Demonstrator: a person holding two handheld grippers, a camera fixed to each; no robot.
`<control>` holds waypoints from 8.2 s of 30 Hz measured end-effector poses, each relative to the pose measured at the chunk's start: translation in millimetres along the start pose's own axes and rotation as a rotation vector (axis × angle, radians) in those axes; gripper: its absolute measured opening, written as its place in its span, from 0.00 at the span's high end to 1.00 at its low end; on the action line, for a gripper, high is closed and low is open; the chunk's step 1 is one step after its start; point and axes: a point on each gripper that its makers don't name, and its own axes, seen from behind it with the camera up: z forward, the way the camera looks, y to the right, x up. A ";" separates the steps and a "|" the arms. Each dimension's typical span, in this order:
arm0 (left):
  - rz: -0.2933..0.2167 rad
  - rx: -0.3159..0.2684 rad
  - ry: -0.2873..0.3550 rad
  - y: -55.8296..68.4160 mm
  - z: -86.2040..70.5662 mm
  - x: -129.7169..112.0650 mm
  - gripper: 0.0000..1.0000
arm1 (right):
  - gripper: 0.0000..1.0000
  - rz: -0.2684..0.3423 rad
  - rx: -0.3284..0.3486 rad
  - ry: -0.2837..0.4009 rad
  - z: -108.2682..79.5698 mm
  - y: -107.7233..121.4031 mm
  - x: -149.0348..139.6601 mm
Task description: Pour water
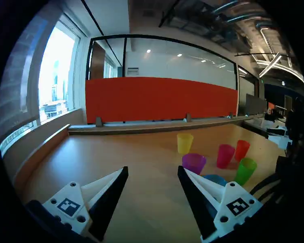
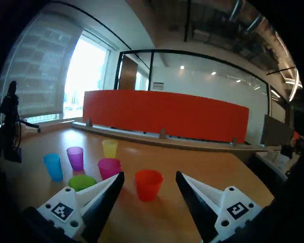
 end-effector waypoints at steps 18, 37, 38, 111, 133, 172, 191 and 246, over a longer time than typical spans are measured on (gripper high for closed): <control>-0.077 0.131 0.171 -8.0 1.7 18.2 0.10 | 0.01 0.082 -0.155 0.156 -3.1 37.7 27.5; 0.005 0.213 0.157 -16.4 6.1 3.2 0.10 | 0.02 0.128 -0.234 0.199 -4.9 54.7 32.9; 0.019 0.221 0.153 -17.3 6.5 2.2 0.10 | 0.02 0.124 -0.234 0.197 -4.2 53.8 33.4; 0.004 0.248 0.212 -14.6 6.8 -21.3 0.10 | 0.02 0.102 -0.214 0.163 -3.6 51.3 46.9; 0.004 0.248 0.212 -14.1 6.4 -22.0 0.10 | 0.02 0.081 -0.195 0.186 10.8 50.0 17.0; 0.004 0.248 0.212 -14.3 6.5 -22.2 0.10 | 0.02 0.136 -0.196 0.159 21.2 64.4 -23.6; 0.004 0.248 0.212 -14.6 7.0 -22.0 0.10 | 0.02 0.107 -0.205 0.123 27.8 63.9 -30.2; 0.004 0.248 0.212 -14.5 7.1 -21.5 0.10 | 0.01 0.108 -0.204 0.119 27.8 63.7 -31.0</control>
